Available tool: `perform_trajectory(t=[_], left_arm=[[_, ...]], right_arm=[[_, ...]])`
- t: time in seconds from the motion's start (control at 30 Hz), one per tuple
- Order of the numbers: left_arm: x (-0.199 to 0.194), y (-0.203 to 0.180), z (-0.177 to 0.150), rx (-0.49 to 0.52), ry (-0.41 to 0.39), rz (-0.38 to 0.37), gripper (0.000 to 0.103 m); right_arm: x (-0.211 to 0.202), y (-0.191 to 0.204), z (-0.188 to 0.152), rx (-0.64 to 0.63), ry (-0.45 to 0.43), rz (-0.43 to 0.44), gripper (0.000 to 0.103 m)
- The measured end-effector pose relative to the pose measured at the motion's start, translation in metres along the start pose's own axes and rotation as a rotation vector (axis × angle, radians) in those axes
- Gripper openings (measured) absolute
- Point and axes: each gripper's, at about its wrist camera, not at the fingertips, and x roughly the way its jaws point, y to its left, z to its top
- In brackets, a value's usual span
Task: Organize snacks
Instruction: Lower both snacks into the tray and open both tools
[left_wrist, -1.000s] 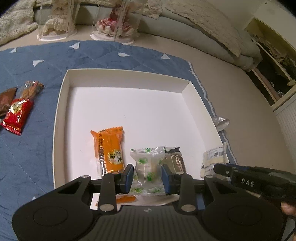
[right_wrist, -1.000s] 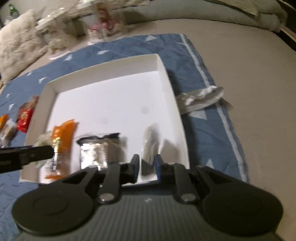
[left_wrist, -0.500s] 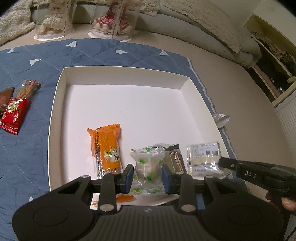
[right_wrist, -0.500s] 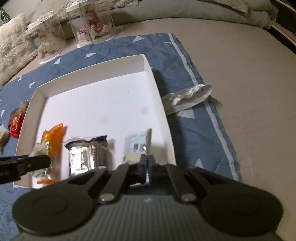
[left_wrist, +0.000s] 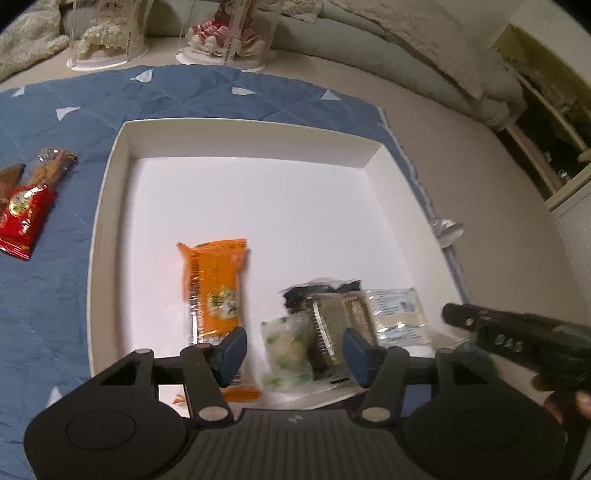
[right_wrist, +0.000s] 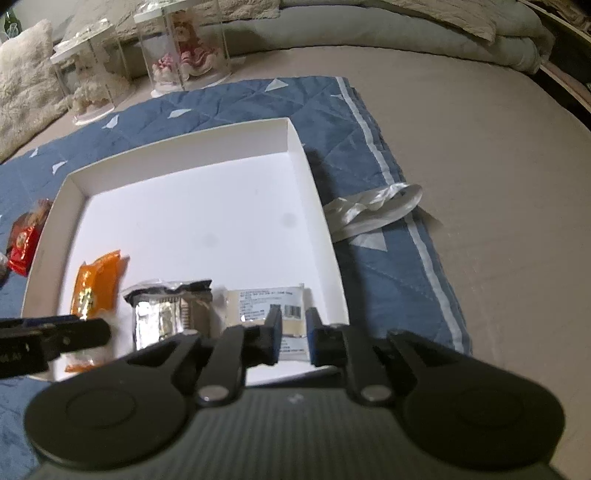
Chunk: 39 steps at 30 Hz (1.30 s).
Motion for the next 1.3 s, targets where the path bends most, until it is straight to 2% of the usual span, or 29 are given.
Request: perform_trajectory(t=[0.2,0.47,0.67,0.77,0.83,1.0,1.3], left_arm=[[-0.001,0.006,-0.001,0.02,0.017,0.052,0.06],[-0.008,0.009,-0.002,0.037,0.017,0.082,0.066],[-0.016,0.011,-0.005,0.054,0.009,0.094,0.079],[-0.021,0.012,-0.006,0.061,0.005,0.093,0.089],[-0.023,0.012,-0.008,0.072,0.004,0.096,0.098],[-0.029,0.013,-0.013,0.088,0.007,0.104,0.103],[-0.047,0.031,-0.017,0.062,-0.012,0.124,0.103]], right_arm=[[-0.002,-0.005,-0.002,-0.004,0.007,0.013,0.032],[-0.007,-0.009,-0.006,0.003,0.015,0.034,0.048],[-0.018,-0.008,-0.009,0.002,-0.006,0.046,0.066],[-0.025,-0.005,-0.013,-0.018,-0.015,0.033,0.076],[-0.029,-0.004,-0.016,-0.021,-0.021,0.026,0.088],[-0.038,-0.002,-0.02,-0.024,-0.033,0.002,0.102],[-0.048,0.01,-0.028,-0.06,-0.032,-0.021,0.102]])
